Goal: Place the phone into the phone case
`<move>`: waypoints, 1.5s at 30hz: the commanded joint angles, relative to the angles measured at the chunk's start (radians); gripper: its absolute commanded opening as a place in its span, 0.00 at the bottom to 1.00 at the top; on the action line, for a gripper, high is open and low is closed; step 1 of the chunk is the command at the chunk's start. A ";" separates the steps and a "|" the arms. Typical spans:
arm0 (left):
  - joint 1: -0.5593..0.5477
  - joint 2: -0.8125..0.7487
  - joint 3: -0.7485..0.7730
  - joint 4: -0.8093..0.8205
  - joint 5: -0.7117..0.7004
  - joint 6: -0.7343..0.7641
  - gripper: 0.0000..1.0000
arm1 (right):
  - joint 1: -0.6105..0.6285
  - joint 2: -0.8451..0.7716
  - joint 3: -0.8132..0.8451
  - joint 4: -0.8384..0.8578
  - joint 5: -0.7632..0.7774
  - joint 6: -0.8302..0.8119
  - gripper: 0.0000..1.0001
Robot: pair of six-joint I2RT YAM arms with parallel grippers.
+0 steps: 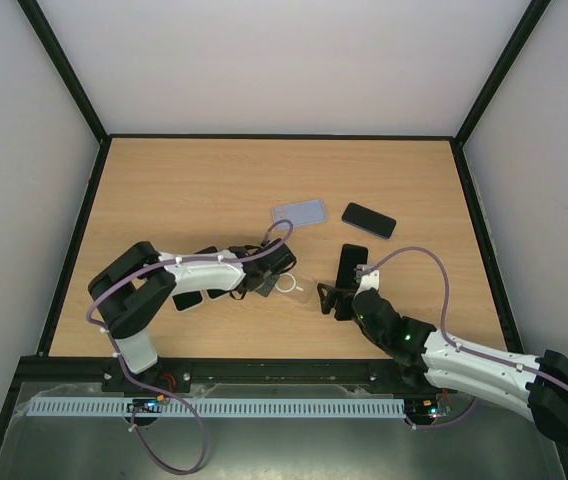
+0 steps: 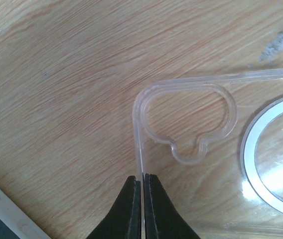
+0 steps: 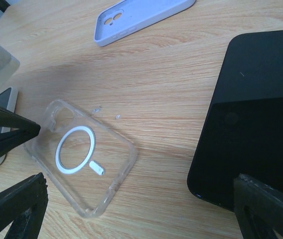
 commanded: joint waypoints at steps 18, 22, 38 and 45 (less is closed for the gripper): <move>-0.029 -0.179 -0.142 0.209 0.076 0.318 0.34 | -0.017 0.134 0.315 -0.331 0.208 -0.009 0.98; -0.029 -0.236 -0.155 0.218 0.008 0.271 0.66 | -0.072 0.215 0.398 -0.392 0.180 -0.025 0.98; 0.036 -0.705 -0.343 0.311 -0.100 -0.077 1.00 | -0.281 0.501 0.551 -0.579 0.041 -0.048 0.98; 0.056 -0.901 -0.533 0.485 -0.107 -0.059 1.00 | -0.369 0.675 0.631 -0.631 -0.084 -0.092 0.98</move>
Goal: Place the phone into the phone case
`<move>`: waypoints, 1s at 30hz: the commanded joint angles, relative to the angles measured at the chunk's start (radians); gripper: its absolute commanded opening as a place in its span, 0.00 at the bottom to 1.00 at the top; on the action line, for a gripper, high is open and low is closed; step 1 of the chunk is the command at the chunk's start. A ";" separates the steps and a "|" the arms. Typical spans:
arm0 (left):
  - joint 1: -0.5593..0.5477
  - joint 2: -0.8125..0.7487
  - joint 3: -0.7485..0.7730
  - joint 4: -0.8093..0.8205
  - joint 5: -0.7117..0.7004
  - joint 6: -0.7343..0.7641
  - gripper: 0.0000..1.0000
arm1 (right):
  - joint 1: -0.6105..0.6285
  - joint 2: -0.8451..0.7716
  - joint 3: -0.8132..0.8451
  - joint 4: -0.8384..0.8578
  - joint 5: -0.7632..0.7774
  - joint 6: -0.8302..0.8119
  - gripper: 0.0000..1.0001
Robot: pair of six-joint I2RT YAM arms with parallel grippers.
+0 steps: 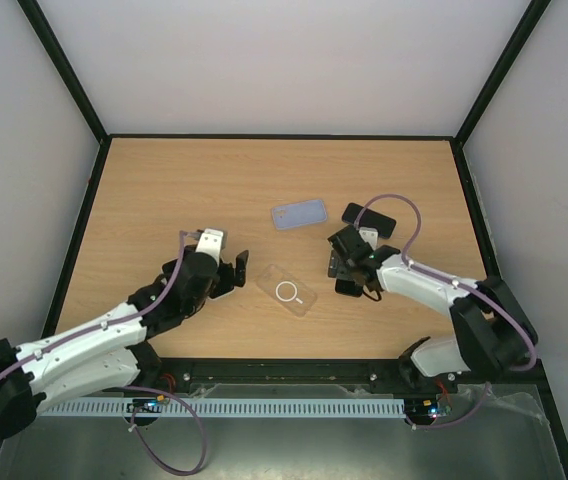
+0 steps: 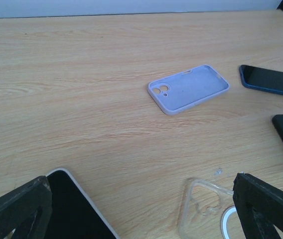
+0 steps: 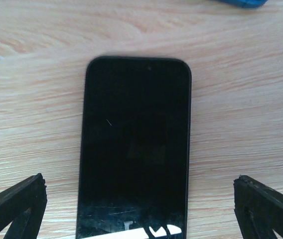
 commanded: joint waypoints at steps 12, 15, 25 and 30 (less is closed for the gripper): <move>0.018 -0.145 -0.083 0.084 0.099 -0.013 1.00 | -0.096 0.290 0.187 -0.125 -0.148 -0.117 1.00; 0.018 -0.129 -0.075 0.083 0.120 -0.017 1.00 | -0.117 0.305 0.180 -0.116 -0.195 -0.133 0.97; 0.018 -0.123 -0.075 0.085 0.139 -0.024 1.00 | -0.145 0.345 0.146 -0.103 -0.263 -0.159 0.88; 0.019 -0.120 -0.074 0.087 0.144 -0.029 1.00 | -0.145 0.350 0.134 -0.095 -0.286 -0.156 0.85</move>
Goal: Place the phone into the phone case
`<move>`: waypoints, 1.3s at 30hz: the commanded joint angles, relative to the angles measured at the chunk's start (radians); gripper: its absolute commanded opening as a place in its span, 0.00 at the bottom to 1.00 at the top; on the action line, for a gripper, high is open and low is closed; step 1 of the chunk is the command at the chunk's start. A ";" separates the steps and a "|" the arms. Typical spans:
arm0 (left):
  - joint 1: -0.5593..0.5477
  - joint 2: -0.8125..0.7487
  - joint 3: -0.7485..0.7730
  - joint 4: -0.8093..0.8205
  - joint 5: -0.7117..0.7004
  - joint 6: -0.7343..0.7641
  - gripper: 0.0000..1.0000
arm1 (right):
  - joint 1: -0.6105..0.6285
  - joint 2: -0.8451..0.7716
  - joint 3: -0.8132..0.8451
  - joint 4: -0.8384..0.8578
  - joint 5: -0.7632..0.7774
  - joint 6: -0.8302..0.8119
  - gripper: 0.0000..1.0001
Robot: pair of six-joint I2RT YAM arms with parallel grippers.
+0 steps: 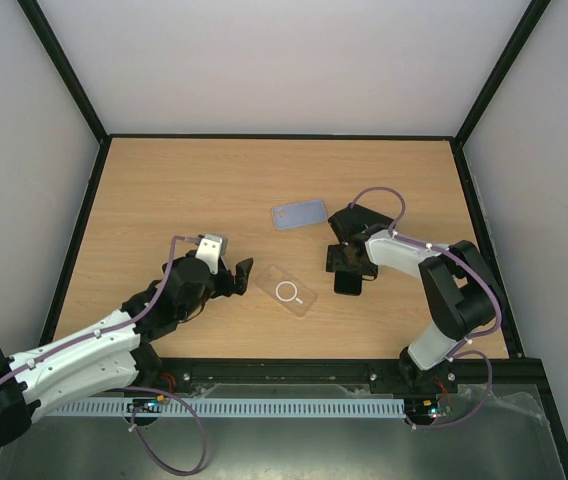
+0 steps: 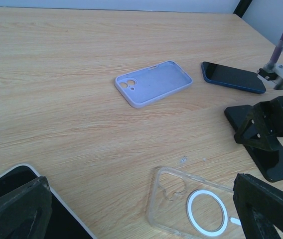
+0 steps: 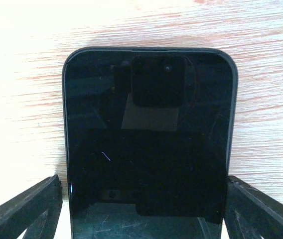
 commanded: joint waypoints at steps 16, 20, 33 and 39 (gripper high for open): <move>0.099 0.097 0.167 -0.124 0.195 -0.196 1.00 | -0.006 0.050 0.015 -0.180 -0.090 -0.014 0.99; 0.118 0.154 0.186 -0.147 0.266 -0.234 1.00 | -0.006 0.059 -0.015 -0.152 -0.096 -0.027 0.91; 0.153 0.196 0.143 -0.077 0.436 -0.362 1.00 | 0.004 -0.053 -0.015 -0.153 -0.100 -0.054 0.66; 0.159 0.256 0.142 0.004 0.497 -0.402 1.00 | 0.050 -0.116 0.055 -0.224 -0.074 -0.074 0.65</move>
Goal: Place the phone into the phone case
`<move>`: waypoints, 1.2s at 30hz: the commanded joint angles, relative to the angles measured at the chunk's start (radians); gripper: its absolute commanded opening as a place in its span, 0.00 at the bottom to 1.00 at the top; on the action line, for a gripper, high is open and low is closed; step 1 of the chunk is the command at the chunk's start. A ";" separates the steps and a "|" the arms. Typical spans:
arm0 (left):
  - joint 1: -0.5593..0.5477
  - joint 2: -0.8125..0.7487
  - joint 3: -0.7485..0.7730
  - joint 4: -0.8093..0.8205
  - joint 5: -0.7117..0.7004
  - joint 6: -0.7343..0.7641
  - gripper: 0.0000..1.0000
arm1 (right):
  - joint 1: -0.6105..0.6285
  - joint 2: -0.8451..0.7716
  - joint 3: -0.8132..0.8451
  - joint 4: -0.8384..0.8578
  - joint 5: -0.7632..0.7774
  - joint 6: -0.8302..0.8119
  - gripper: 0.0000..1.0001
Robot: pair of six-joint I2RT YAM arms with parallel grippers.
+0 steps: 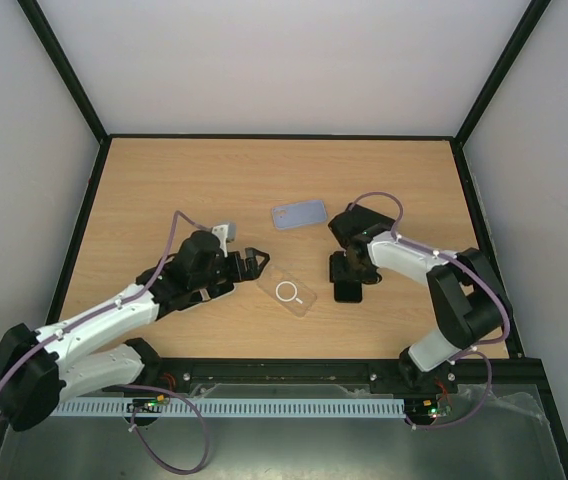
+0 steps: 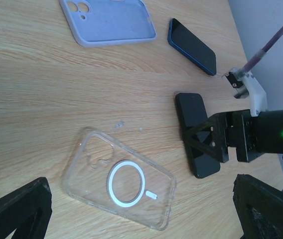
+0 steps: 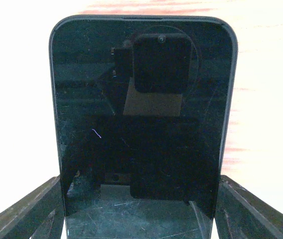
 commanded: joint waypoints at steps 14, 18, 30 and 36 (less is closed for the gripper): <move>0.029 0.272 -0.010 0.466 0.318 -0.202 0.92 | 0.217 -0.185 0.158 -0.112 -0.035 -0.062 0.58; 0.015 0.318 -0.013 0.518 0.355 -0.225 0.81 | 0.261 -0.205 0.163 -0.072 -0.073 -0.075 0.57; 0.004 0.397 -0.033 0.639 0.406 -0.311 0.47 | 0.337 -0.247 0.146 0.053 -0.123 -0.082 0.57; -0.014 0.410 -0.032 0.671 0.407 -0.324 0.27 | 0.339 -0.277 0.110 0.119 -0.120 -0.086 0.57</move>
